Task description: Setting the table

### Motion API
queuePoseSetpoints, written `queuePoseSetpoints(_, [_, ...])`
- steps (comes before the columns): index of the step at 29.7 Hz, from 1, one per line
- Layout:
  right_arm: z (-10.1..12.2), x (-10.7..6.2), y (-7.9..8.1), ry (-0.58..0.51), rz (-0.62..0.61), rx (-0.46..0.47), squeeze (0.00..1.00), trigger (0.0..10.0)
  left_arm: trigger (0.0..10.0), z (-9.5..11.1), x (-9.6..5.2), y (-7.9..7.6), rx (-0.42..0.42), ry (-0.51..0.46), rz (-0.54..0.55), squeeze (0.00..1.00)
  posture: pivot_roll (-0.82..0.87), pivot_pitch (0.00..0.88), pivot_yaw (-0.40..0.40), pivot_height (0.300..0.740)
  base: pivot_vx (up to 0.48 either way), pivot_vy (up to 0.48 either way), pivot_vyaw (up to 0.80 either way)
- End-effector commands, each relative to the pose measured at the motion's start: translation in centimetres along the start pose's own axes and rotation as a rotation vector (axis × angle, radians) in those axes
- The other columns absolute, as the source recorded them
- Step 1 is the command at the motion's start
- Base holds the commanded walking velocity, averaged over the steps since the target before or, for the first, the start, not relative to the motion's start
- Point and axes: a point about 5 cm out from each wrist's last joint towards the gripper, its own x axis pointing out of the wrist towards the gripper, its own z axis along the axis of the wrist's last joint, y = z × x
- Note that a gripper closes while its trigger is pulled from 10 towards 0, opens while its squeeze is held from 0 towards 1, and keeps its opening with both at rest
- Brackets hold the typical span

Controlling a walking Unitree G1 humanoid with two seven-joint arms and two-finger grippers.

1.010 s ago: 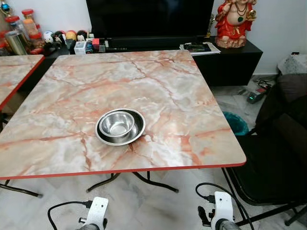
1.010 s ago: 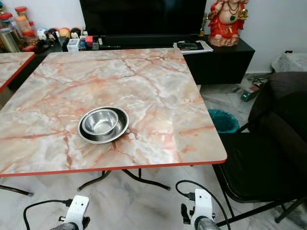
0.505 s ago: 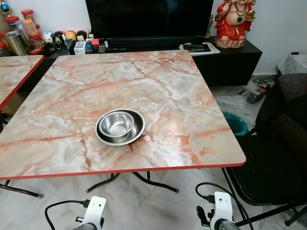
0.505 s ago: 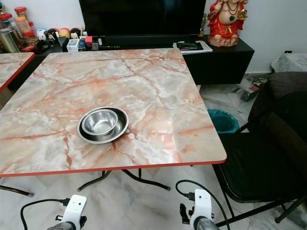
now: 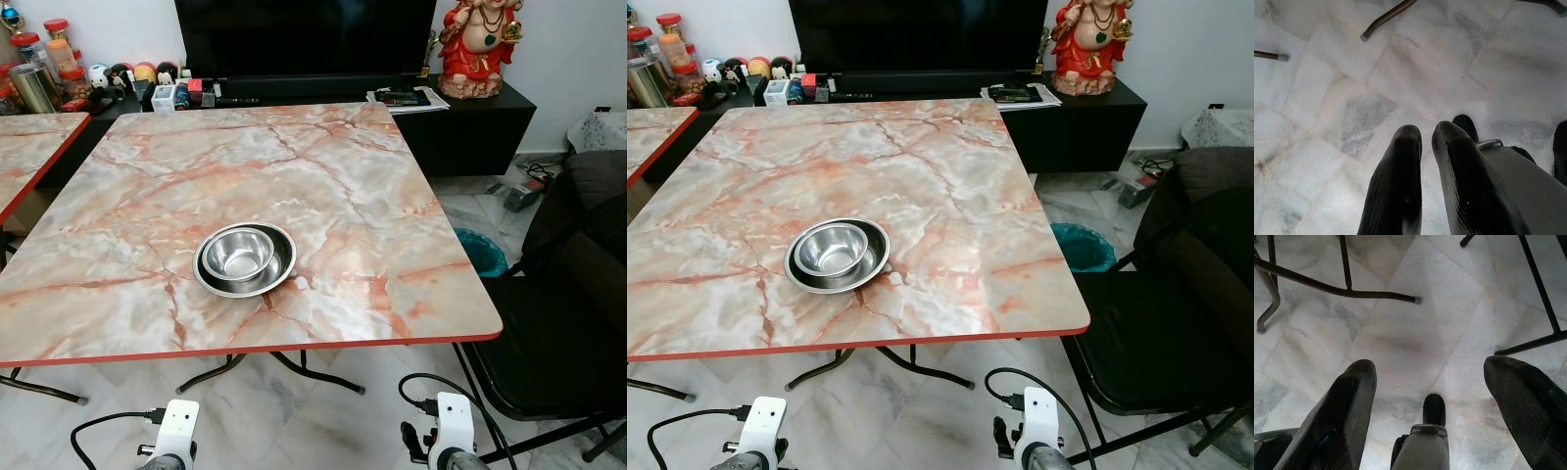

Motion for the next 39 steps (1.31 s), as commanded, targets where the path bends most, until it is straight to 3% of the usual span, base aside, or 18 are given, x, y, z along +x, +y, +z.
queuePoseSetpoints(1, [0.23, 0.06, 0.21, -0.002, 0.008, -0.014, 0.00, 10.0, 10.0, -0.06, 0.00, -0.13, -0.011, 0.001, -0.003, 0.00, -0.06, 0.000, 0.010, 0.740, 0.000, 0.000, 0.00])
queuePoseSetpoints(8, [0.01, 0.01, -0.04, 0.011, -0.005, -0.059, 0.00, 10.0, 10.0, -0.22, -0.01, -0.53, -0.008, 0.006, -0.011, 0.00, -0.06, 0.000, 0.011, 0.740, 0.000, 0.000, 0.00])
queuePoseSetpoints(17, [-0.34, -0.01, 0.16, 0.018, -0.002, -0.024, 0.00, 10.0, 10.0, -0.59, -0.07, -0.75, -0.018, 0.018, -0.022, 0.00, -0.07, 0.000, 0.024, 0.740, 0.000, 0.000, 0.00])
queuePoseSetpoints(39, [-0.28, 0.08, 0.75, 0.018, 0.009, -0.021, 0.00, 10.0, 10.0, -0.28, -0.01, -0.66, -0.002, 0.012, -0.026, 0.00, -0.06, 0.000, 0.032, 0.740, 0.000, 0.461, 0.00])
